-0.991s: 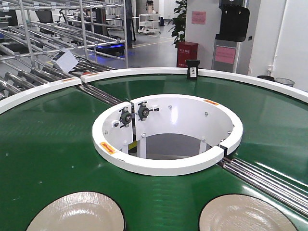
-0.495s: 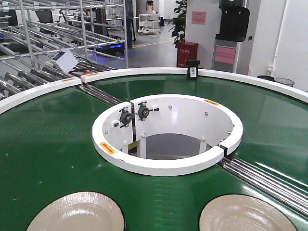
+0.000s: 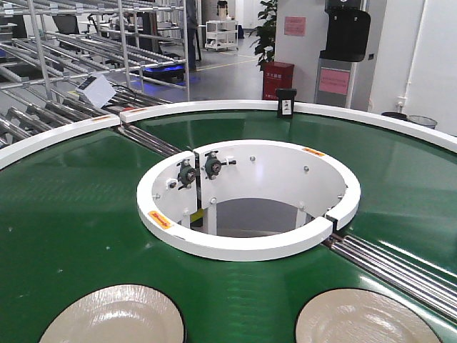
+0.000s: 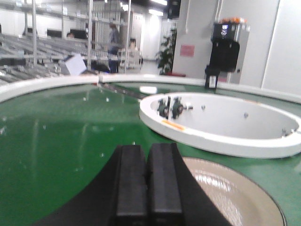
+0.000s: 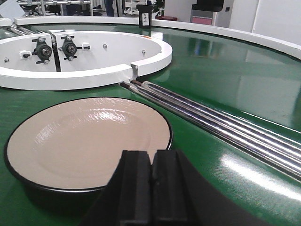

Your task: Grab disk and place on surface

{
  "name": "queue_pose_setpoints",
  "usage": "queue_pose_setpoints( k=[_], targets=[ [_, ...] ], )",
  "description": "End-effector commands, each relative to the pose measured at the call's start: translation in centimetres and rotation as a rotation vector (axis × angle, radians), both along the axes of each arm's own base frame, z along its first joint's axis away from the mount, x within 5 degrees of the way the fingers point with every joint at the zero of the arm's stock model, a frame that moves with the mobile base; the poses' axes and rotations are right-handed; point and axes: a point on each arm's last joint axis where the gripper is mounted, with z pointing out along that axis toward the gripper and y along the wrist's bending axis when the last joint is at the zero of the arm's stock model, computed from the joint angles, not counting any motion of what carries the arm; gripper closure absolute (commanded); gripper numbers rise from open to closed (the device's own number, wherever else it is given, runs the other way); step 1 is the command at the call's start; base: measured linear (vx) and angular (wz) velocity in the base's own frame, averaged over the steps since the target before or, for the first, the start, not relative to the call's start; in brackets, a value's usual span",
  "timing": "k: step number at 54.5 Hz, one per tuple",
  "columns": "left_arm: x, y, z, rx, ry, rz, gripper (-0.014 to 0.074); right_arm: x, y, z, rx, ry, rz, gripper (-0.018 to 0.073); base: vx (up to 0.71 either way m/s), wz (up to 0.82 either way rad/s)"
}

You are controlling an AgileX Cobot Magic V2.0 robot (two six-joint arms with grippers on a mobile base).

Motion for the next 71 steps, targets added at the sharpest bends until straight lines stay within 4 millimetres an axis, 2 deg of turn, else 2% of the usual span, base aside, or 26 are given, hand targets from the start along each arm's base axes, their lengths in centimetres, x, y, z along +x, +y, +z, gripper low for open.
queue_pose_setpoints(
  k=[1, 14, 20, 25, 31, 37, 43, 47, 53, 60, 71],
  targets=[
    [-0.5, 0.2, 2.1, -0.014, -0.164, 0.014, 0.0604, 0.0, 0.1, 0.8, -0.015, -0.105, 0.007, 0.0568, 0.0, 0.0],
    [-0.5, 0.2, 2.3, -0.014, -0.174, 0.015, 0.0604, 0.0, 0.2, 2.0, -0.016, -0.243, 0.024, 0.0568, 0.0, 0.0],
    [-0.9, 0.2, 3.8, -0.016, -0.233, 0.017, 0.0604, -0.3, 0.4, 3.7, -0.015, -0.375, 0.038, 0.0568, 0.0, 0.0],
    [-1.9, 0.2, 6.8, -0.016, -0.321, 0.017, 0.0604, -0.8, 0.4, 6.0, -0.017, -0.451, 0.038, 0.0568, 0.0, 0.0],
    [-3.9, 0.2, 11.3, -0.011, -0.416, 0.01, 0.0604, -2.4, 0.3, 10.8, -0.018, -0.519, 0.025, 0.0568, 0.0, 0.0],
    [-5.7, 0.1, 15.4, 0.046, -0.424, 0.011, 0.0604, -3.5, 0.1, 14.8, -0.016, -0.512, 0.009, 0.0568, 0.0, 0.0],
    [-6.0, 0.0, 18.6, 0.051, -0.397, 0.003, 0.0604, -3.5, 0.1, 18.2, -0.014, -0.499, 0.002, 0.0568, 0.0, 0.0],
    [-5.2, 0.0, 20.1, 0.052, -0.379, 0.002, 0.0604, -2.6, 0.0, 19.6, -0.015, -0.484, 0.002, 0.0568, 0.0, 0.0],
    [-3.0, -0.1, 20.9, 0.052, -0.319, 0.0, 0.0604, -0.5, 0.1, 20.1, -0.015, -0.424, 0.004, 0.0568, 0.0, 0.0],
    [-0.3, -0.2, 19.9, 0.053, -0.184, -0.009, 0.0604, 2.2, 0.0, 19.1, -0.013, -0.297, 0.002, 0.0568, 0.0, 0.0],
    [2.3, -0.3, 18.5, 0.061, 0.002, -0.024, 0.0587, 5.4, 0.0, 17.6, -0.013, -0.137, -0.001, 0.0559, 0.0, 0.0]
  ],
)
